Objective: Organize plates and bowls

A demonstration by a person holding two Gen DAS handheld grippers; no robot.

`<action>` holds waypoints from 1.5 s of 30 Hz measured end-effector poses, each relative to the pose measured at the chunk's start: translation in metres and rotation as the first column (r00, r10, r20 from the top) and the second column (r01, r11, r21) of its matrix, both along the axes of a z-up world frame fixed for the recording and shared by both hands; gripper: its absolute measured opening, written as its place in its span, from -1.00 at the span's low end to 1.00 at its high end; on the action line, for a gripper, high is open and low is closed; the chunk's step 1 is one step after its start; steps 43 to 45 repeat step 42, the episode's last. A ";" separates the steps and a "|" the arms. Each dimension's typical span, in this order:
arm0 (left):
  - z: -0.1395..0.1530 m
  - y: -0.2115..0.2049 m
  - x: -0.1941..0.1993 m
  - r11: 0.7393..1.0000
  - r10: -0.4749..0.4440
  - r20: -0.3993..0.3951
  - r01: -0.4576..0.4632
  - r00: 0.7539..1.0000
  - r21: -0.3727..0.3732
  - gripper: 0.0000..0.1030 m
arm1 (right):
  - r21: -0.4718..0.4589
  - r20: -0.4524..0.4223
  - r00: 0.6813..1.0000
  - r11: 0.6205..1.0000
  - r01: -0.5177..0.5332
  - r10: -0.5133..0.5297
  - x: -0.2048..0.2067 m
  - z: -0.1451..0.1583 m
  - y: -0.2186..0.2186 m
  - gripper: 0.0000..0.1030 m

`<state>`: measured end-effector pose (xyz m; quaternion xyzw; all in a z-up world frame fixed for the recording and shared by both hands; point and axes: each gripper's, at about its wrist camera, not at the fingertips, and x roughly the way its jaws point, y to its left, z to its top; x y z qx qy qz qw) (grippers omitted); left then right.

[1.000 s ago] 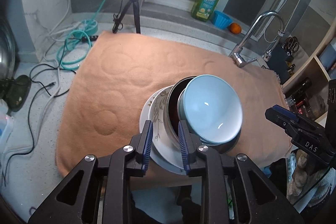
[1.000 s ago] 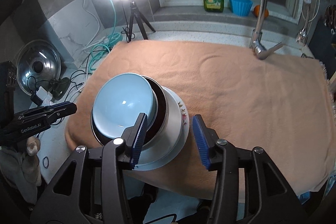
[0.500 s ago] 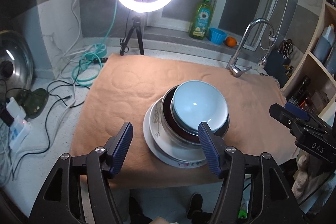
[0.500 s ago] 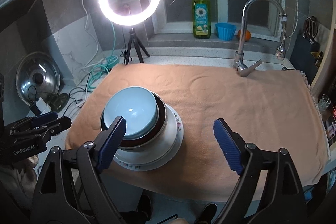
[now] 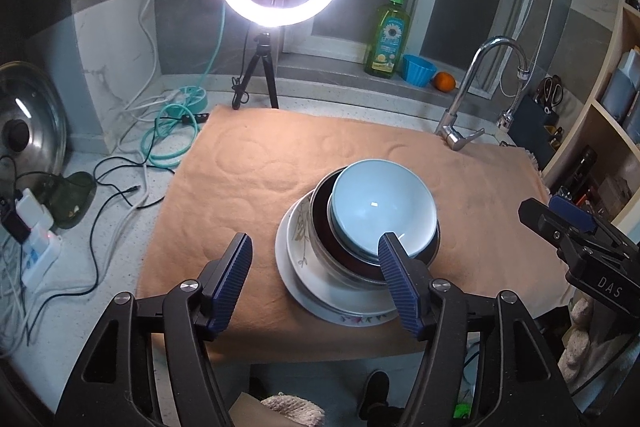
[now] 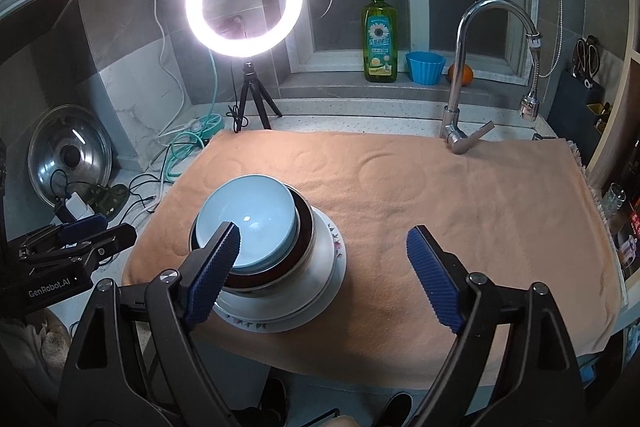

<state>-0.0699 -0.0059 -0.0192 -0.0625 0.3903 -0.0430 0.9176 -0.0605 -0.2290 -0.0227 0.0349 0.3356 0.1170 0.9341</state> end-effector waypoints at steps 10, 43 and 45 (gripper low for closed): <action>0.002 -0.001 0.004 1.000 0.004 -0.001 -0.004 1.000 0.007 0.27 | -0.003 0.004 1.000 1.000 0.002 -0.001 0.004 0.000 -0.002 0.70; 0.002 -0.001 0.009 1.000 0.004 -0.008 -0.004 1.000 0.013 0.27 | -0.006 -0.008 1.000 1.000 0.001 -0.001 0.007 -0.006 -0.001 0.70; 0.002 -0.001 0.009 1.000 0.004 -0.008 -0.004 1.000 0.013 0.27 | -0.006 -0.008 1.000 1.000 0.001 -0.001 0.007 -0.006 -0.001 0.70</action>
